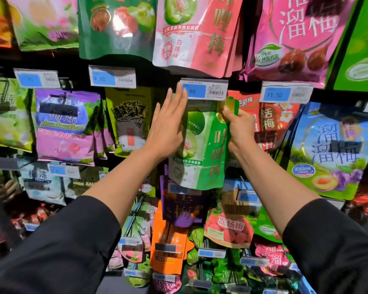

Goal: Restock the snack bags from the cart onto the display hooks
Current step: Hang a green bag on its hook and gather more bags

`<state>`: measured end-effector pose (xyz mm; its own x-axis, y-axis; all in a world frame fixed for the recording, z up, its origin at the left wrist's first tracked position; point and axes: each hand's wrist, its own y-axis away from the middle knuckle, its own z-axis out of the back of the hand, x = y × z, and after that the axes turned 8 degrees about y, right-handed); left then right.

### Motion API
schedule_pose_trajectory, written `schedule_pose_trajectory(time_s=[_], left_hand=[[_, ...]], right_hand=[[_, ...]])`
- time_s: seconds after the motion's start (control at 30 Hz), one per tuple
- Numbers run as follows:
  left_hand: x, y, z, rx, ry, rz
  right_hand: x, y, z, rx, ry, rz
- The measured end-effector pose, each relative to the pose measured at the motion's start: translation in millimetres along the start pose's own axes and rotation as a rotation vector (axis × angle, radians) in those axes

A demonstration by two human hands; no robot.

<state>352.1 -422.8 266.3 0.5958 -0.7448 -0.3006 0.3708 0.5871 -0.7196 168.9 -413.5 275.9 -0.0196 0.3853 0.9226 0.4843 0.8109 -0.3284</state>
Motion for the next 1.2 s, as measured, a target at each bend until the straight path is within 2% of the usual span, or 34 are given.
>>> schedule_pose_trajectory(time_s=[0.27,0.37,0.53,0.6,0.73,0.87,1.1,1.2], left_hand=[[2.3,1.2,-4.2,-0.030,0.011,-0.015],[1.1,2.0,-5.1,-0.037,0.010,-0.013],[1.9,2.6,-4.9,-0.043,-0.017,-0.005],[1.7,3.9,-3.7,-0.038,-0.030,-0.006],[3.5,11.0,-5.6,-0.016,-0.048,0.005],[-0.5,13.1,-7.3,0.003,-0.014,0.029],[-13.7,33.4,-16.5,0.069,0.037,0.091],[-30.1,61.2,-43.1,0.132,0.163,0.110]], right_hand=[[-6.0,-8.0,-6.0,-0.043,0.042,0.056],[-13.9,-18.6,-12.1,-0.133,0.183,0.137],[-23.5,-35.7,-19.0,-0.228,0.430,0.158],[-30.0,-32.9,-15.6,-0.219,0.480,0.156],[-57.9,-20.3,-8.2,-0.095,0.508,0.090],[-55.0,-18.9,-14.9,-0.201,0.665,0.051],[-53.6,13.4,9.6,-0.268,0.602,0.010],[-59.8,46.3,47.1,-0.289,0.623,-0.009]])
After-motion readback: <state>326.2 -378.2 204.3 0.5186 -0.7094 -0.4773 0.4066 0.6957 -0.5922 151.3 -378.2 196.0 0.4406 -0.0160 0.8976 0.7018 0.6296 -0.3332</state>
